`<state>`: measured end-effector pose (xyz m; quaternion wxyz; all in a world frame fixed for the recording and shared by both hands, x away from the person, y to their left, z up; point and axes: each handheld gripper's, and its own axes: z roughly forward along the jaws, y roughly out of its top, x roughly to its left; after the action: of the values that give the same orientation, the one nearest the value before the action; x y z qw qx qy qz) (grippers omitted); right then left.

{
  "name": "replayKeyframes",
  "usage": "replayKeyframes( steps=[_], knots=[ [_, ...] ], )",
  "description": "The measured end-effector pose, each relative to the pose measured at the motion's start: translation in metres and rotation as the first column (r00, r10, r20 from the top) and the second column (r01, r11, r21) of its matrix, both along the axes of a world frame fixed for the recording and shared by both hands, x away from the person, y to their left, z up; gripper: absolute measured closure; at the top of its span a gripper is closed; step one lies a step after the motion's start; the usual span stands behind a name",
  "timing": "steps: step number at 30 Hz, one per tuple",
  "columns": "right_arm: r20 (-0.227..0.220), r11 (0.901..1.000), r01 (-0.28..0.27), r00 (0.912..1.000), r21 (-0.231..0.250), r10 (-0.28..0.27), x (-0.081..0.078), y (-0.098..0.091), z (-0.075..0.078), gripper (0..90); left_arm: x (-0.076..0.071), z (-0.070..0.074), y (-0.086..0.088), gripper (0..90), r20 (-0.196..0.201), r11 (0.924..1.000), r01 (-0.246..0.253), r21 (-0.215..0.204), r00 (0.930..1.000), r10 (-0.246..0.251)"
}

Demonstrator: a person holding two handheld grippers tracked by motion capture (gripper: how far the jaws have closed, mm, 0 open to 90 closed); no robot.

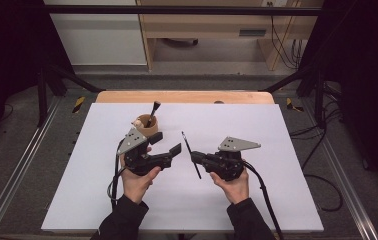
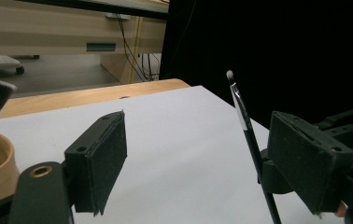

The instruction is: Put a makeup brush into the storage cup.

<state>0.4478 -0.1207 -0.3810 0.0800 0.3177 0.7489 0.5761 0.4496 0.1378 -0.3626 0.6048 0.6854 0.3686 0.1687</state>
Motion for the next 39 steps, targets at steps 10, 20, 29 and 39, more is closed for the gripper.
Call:
replayKeyframes(
  steps=[10, 20, 29, 39],
  knots=[
    [0.008, 0.9997, -0.002, 1.0, 0.023, 0.002, -0.001, 0.005, -0.004, 85.7, 0.0, -0.003, -0.01, 26.6, -0.028, 0.9989, 0.034, -0.032, 0.999, -0.035],
    [0.011, 0.9993, -0.005, 0.9999, 0.037, 0.005, -0.001, 0.008, -0.007, 85.7, 0.001, -0.008, -0.017, 38.1, -0.064, 0.9957, 0.067, -0.064, 0.9954, -0.071],
    [0.017, 0.999, -0.008, 0.9998, 0.045, 0.007, -0.001, 0.011, -0.008, 85.7, 0.001, -0.009, -0.02, 50.5, -0.09, 0.9918, 0.08, -0.099, 0.9919, -0.089],
    [0.016, 0.9988, -0.012, 0.9998, 0.048, 0.011, -0.001, 0.013, -0.009, 85.7, -0.001, -0.009, -0.02, 62.7, -0.094, 0.9915, 0.075, -0.106, 0.9919, -0.086]
  ],
)
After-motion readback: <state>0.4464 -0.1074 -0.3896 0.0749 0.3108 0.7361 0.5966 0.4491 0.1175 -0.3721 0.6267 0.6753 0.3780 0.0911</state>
